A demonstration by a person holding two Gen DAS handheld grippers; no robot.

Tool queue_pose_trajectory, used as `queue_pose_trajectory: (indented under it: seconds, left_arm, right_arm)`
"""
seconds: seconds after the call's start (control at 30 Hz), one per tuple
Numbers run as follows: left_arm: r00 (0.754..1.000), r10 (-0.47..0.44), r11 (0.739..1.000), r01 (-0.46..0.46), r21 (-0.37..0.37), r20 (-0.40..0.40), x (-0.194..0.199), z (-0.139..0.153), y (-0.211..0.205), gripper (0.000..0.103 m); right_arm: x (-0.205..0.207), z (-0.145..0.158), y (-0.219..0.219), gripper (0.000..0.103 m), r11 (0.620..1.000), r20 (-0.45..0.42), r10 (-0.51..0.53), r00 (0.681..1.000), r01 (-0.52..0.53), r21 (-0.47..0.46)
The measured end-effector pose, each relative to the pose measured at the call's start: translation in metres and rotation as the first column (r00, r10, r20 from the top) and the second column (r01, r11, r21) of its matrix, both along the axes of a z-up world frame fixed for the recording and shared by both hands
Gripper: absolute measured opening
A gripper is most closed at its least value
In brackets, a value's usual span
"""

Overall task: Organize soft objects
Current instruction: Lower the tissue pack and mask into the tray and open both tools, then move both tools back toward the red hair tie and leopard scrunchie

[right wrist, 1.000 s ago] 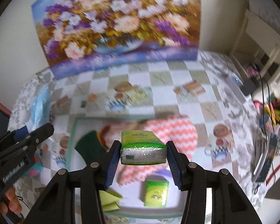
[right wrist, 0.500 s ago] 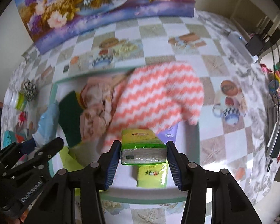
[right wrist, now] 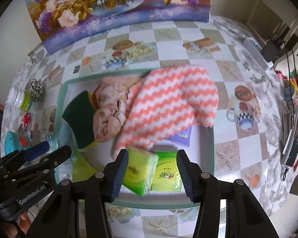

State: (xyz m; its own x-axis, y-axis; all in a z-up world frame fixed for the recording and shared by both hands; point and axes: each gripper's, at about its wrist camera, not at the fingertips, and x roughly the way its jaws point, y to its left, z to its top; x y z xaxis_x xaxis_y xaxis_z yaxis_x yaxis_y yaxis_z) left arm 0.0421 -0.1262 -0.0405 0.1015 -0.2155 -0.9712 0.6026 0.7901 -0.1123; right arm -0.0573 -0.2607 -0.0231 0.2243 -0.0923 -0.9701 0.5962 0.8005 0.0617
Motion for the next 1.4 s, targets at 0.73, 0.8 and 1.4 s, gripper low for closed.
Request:
queue_pose_trajectory:
  seconds: [0.73, 0.8, 1.4]
  left_arm:
    - [0.986, 0.157, 0.985, -0.152, -0.086, 0.059, 0.039, 0.025, 0.034, 0.084]
    - [0.982, 0.177, 0.982, -0.172, -0.078, 0.062, 0.045, 0.021, 0.039, 0.087]
    - [0.920, 0.376, 0.927, -0.372, -0.051, 0.111, 0.091, 0.018, 0.098, 0.087]
  right_arm:
    - [0.017, 0.004, 0.017, 0.054, 0.997, -0.015, 0.053, 0.998, -0.054, -0.063]
    - [0.019, 0.003, 0.018, 0.059, 0.996, -0.014, 0.052, 0.999, -0.053, -0.072]
    - [0.042, -0.003, 0.041, 0.093, 0.990, -0.004, 0.102, 0.995, -0.102, -0.101]
